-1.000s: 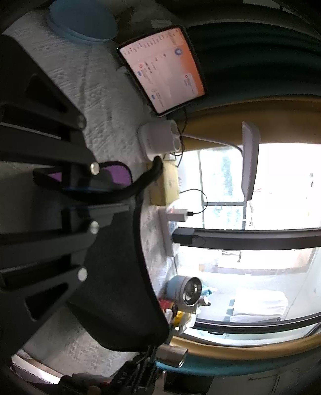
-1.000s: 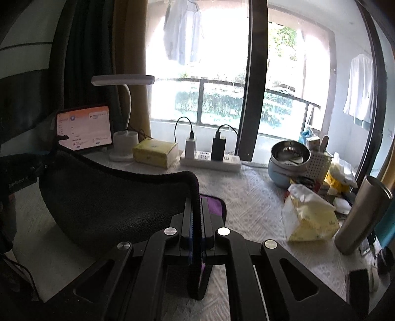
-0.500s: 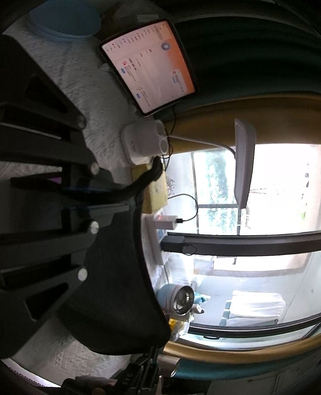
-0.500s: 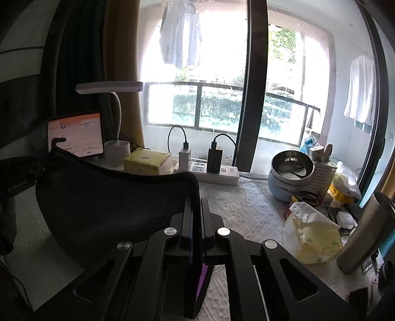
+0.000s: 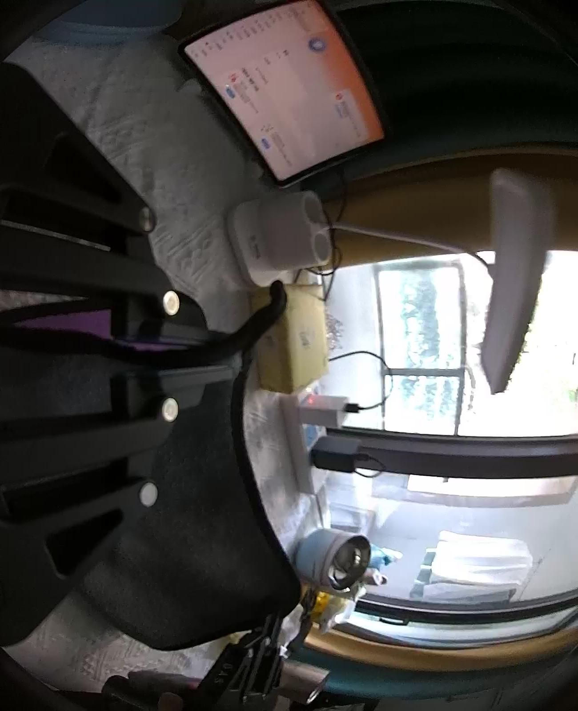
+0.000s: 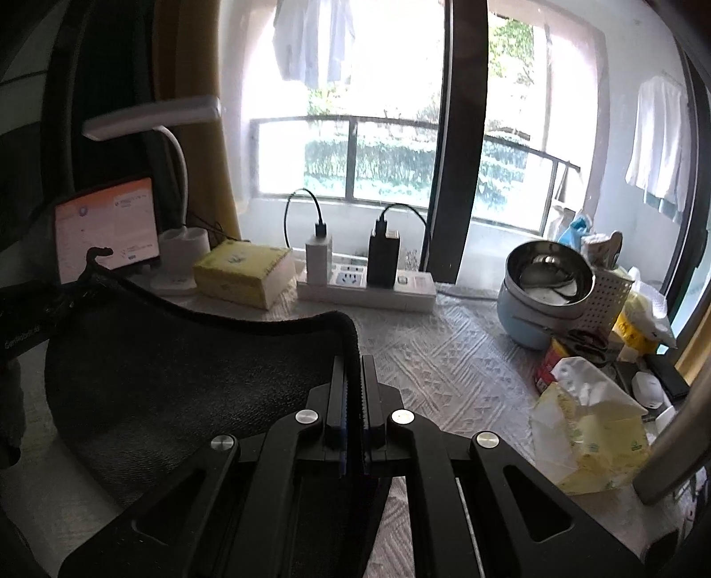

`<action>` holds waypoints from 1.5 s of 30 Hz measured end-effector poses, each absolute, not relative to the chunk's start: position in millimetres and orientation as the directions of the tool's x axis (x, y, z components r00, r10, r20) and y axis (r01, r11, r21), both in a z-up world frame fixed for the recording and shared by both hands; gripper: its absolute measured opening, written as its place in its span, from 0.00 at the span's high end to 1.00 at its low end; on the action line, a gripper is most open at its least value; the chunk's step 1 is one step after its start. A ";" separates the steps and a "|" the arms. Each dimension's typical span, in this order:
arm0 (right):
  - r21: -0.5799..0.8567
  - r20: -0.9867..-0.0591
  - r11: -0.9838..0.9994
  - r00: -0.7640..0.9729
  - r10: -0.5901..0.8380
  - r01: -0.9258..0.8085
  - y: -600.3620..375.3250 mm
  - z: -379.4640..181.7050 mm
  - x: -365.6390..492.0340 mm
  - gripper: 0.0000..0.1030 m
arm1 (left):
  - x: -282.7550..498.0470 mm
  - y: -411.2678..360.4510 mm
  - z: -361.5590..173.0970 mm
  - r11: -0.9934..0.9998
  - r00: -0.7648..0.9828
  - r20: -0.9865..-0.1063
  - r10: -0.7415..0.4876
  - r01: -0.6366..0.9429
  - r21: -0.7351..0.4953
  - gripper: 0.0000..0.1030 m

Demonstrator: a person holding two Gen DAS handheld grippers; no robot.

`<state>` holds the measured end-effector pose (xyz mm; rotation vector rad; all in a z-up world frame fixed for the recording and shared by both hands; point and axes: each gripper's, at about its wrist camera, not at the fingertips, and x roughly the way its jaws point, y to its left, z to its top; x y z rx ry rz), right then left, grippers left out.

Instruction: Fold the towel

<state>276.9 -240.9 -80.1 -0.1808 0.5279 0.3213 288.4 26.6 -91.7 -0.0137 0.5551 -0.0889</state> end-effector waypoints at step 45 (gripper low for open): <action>-0.053 -0.678 0.968 0.720 0.145 -0.245 -244.2 -123.9 321.8 0.48 | 306.8 31.6 -110.0 0.993 0.748 -0.660 0.068 -0.113 -0.026 0.27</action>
